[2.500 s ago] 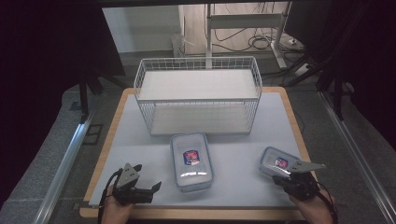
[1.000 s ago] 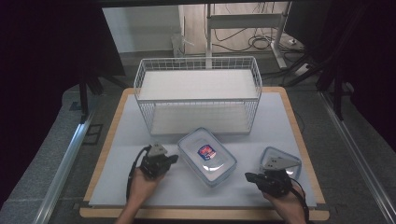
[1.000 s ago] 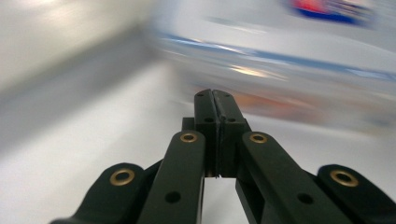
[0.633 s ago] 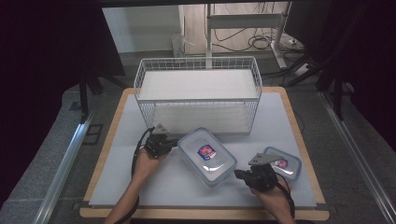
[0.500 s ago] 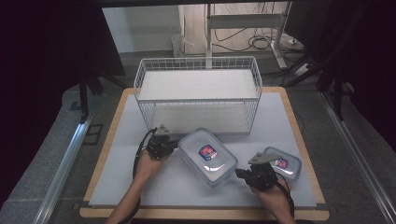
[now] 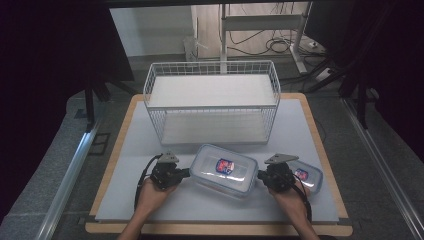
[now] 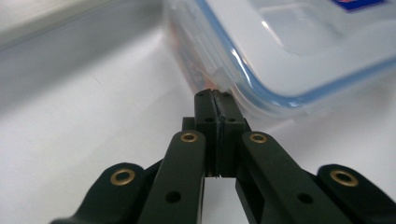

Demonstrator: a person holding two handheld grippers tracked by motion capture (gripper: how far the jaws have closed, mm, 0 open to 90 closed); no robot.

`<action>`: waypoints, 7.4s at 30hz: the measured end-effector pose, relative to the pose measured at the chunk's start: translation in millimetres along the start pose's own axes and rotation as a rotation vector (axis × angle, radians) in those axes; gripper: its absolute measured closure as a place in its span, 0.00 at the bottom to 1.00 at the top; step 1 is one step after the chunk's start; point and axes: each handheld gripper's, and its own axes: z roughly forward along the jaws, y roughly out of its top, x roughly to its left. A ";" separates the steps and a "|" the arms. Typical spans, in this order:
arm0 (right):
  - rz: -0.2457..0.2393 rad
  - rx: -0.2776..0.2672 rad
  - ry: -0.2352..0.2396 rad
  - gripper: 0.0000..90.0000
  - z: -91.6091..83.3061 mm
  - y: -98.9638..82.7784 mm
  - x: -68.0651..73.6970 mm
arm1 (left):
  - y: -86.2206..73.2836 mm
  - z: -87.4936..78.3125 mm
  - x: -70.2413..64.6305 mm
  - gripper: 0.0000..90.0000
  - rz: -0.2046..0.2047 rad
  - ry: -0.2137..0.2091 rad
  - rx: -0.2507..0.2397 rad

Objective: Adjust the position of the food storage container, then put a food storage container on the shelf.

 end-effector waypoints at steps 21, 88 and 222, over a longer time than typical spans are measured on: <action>0.012 -0.011 0.019 0.99 -3.9 2.5 12.1 | -15.6 -11.6 -19.1 1.00 -0.011 0.074 0.017; -0.060 -0.136 0.139 0.04 -44.3 -13.9 8.3 | -42.9 -59.0 -24.3 0.03 0.024 0.183 -0.082; 0.178 -0.294 0.403 0.55 -73.6 150.2 -16.5 | 130.4 -111.1 18.0 0.57 -0.191 -0.150 -0.291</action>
